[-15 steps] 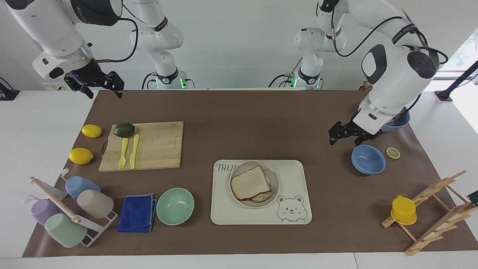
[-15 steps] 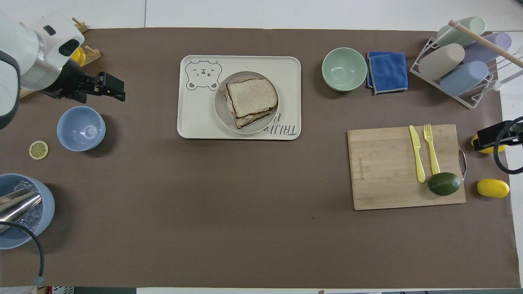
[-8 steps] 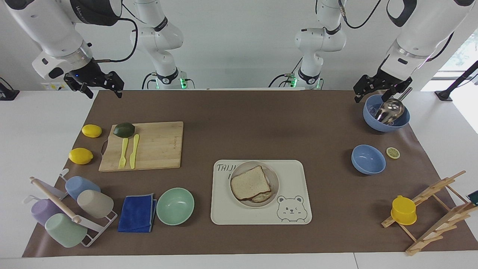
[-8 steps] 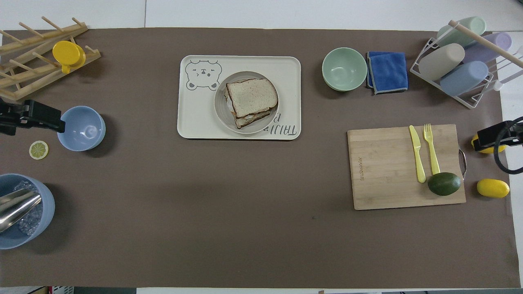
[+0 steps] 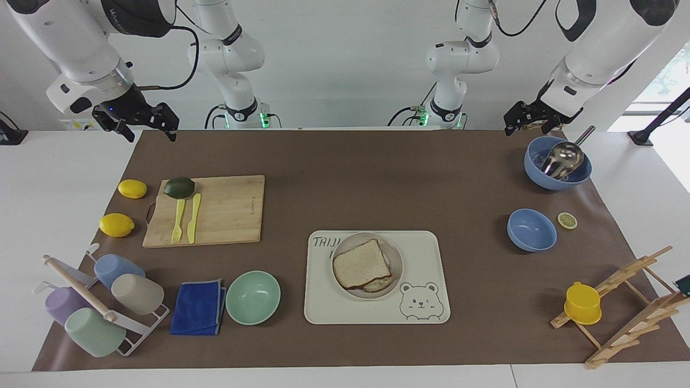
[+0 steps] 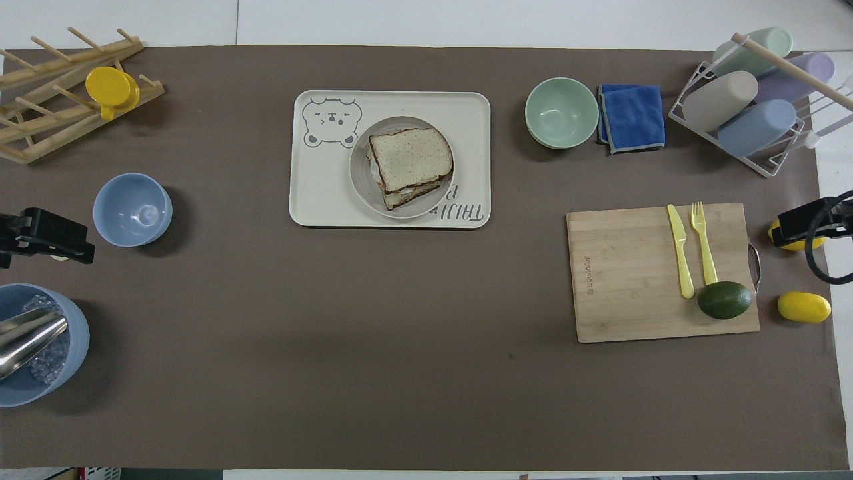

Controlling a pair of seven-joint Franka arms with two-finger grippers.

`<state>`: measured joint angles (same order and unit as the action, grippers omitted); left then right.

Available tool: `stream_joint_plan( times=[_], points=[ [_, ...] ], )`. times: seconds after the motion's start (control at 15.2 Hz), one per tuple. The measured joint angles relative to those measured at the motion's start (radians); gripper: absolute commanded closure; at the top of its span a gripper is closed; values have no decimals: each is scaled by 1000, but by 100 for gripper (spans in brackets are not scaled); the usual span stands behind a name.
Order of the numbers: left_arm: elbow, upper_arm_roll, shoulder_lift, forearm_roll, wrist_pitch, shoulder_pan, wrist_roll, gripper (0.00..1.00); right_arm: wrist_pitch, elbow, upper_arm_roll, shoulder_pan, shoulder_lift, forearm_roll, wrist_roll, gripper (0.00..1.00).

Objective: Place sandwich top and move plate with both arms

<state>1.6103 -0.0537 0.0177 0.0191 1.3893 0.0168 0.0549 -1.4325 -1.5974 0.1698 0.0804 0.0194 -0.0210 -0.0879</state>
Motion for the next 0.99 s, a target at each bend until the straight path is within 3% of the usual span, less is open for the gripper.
stream_joint_plan(
  times=[0.39,0.99],
  points=[
    [-3,-64,-33,0,36,-39,0,0,0,0,0,0,0,0,0,0],
    [-19,-24,-29,13,62,-14,1,0,0,0,0,0,0,0,0,0]
  ],
)
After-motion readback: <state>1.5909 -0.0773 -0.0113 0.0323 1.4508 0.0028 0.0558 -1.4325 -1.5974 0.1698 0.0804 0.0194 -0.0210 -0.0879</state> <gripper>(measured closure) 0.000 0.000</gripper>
